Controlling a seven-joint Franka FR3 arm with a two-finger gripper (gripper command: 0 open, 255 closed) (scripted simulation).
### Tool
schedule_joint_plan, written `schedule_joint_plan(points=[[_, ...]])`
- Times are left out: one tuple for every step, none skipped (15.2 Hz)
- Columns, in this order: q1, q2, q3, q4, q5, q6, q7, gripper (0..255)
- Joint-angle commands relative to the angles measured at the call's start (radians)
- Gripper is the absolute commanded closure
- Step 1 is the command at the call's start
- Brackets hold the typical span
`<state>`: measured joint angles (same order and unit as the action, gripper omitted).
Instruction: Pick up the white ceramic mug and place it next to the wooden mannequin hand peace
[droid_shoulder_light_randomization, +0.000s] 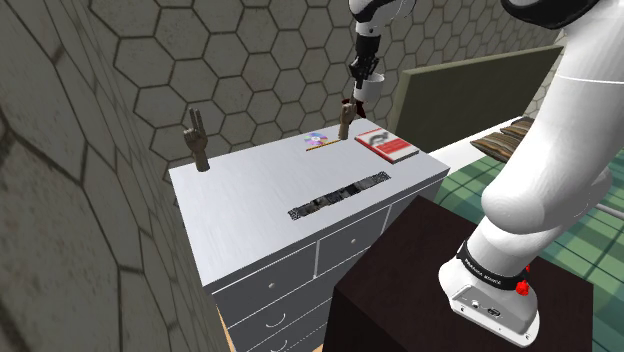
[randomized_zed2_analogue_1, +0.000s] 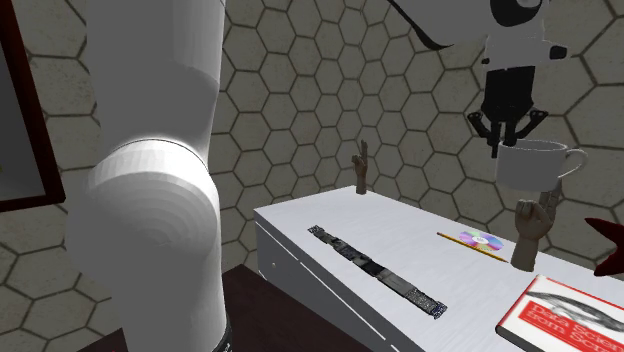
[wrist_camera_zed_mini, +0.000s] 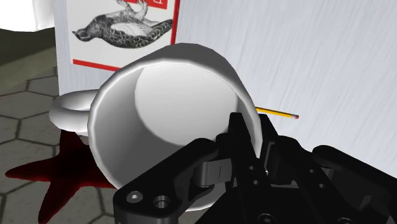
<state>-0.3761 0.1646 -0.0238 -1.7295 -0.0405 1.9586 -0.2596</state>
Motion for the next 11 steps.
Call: schedule_joint_plan(points=[[0.0, 0.001, 0.0, -0.025, 0.0, 0.027, 0.0, 255], [-0.001, 0.004, 0.0, -0.035, 0.0, 0.04, 0.001, 255], [-0.001, 0.006, 0.0, -0.046, -0.001, 0.052, 0.001, 255], [-0.001, 0.009, 0.0, -0.055, -0.001, 0.065, 0.002, 255], [-0.001, 0.012, 0.0, -0.065, -0.001, 0.078, 0.002, 255], [-0.001, 0.015, 0.0, -0.074, -0.001, 0.09, 0.002, 255], [-0.001, 0.019, -0.001, -0.083, -0.001, 0.103, 0.003, 255], [-0.001, 0.022, -0.001, -0.092, -0.001, 0.115, 0.003, 255], [-0.001, 0.026, -0.001, -0.101, -0.002, 0.128, 0.004, 255], [-0.001, 0.03, -0.001, -0.109, -0.002, 0.14, 0.004, 255], [-0.001, 0.034, -0.001, -0.117, -0.002, 0.152, 0.005, 255]])
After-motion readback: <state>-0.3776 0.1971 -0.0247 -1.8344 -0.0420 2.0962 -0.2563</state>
